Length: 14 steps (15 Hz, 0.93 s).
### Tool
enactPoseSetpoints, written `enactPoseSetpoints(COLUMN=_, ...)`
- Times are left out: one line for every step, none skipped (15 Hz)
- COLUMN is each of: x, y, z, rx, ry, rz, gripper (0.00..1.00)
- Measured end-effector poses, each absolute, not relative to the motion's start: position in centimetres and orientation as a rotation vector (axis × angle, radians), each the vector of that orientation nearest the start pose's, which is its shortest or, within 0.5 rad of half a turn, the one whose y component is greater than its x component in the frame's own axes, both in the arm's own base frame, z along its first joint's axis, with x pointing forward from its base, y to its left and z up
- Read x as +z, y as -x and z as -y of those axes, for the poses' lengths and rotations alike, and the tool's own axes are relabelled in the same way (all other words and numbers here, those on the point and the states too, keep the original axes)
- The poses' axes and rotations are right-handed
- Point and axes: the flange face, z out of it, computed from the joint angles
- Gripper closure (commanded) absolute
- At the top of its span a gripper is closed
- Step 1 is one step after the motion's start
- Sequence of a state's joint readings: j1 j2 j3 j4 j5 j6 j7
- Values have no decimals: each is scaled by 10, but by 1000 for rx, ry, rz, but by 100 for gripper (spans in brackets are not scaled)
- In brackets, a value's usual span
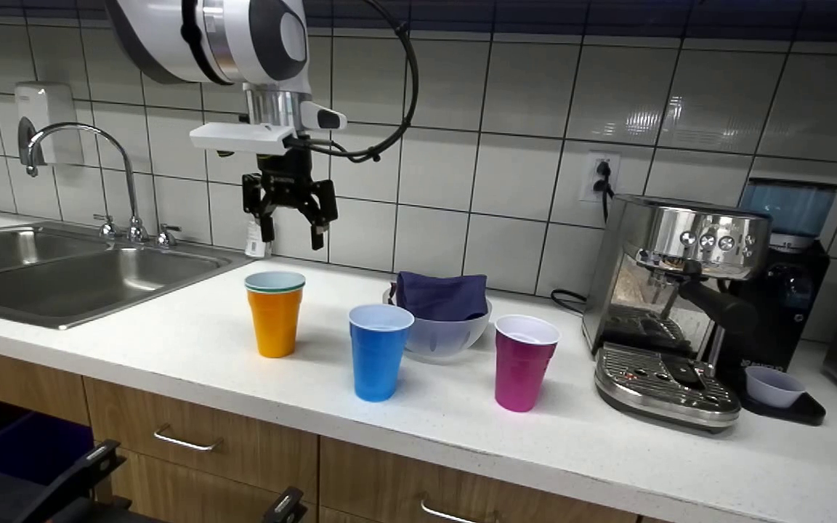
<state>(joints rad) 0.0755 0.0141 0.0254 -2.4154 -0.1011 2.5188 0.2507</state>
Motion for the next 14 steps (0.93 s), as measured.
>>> enactPoseSetpoints(x=311, y=-494, z=-46, rx=-152, ry=3182, rz=-127, gripper=0)
enactPoseSetpoints(x=309, y=-493, z=-41, rx=-145, ry=3183, rz=-143, gripper=0)
enactPoseSetpoints(x=308, y=-492, z=-37, rx=-138, ry=3184, rz=-157, gripper=0)
enactPoseSetpoints(x=306, y=-491, z=-31, rx=-129, ry=3185, rz=-172, gripper=0)
enactPoseSetpoints(x=303, y=-489, z=-26, rx=-120, ry=3186, rz=-187, gripper=0)
enactPoseSetpoints(x=301, y=-487, z=-21, rx=-110, ry=3187, rz=-203, gripper=0)
enactPoseSetpoints(x=299, y=-485, z=-16, rx=-100, ry=3188, rz=-218, gripper=0)
enactPoseSetpoints(x=296, y=-483, z=-10, rx=-90, ry=3189, rz=-236, gripper=0)
enactPoseSetpoints(x=294, y=-481, z=-4, rx=-78, ry=3190, rz=-255, gripper=0)
enactPoseSetpoints(x=291, y=-478, z=3, rx=-67, ry=3190, rz=-275, gripper=0)
enactPoseSetpoints(x=288, y=-476, z=9, rx=-56, ry=3192, rz=-295, gripper=0)
enactPoseSetpoints(x=286, y=-474, z=15, rx=-46, ry=3192, rz=-313, gripper=0)
enactPoseSetpoints(x=284, y=-471, z=21, rx=-36, ry=3193, rz=-331, gripper=0)
enactPoseSetpoints(x=281, y=-469, z=27, rx=-26, ry=3193, rz=-348, gripper=0)
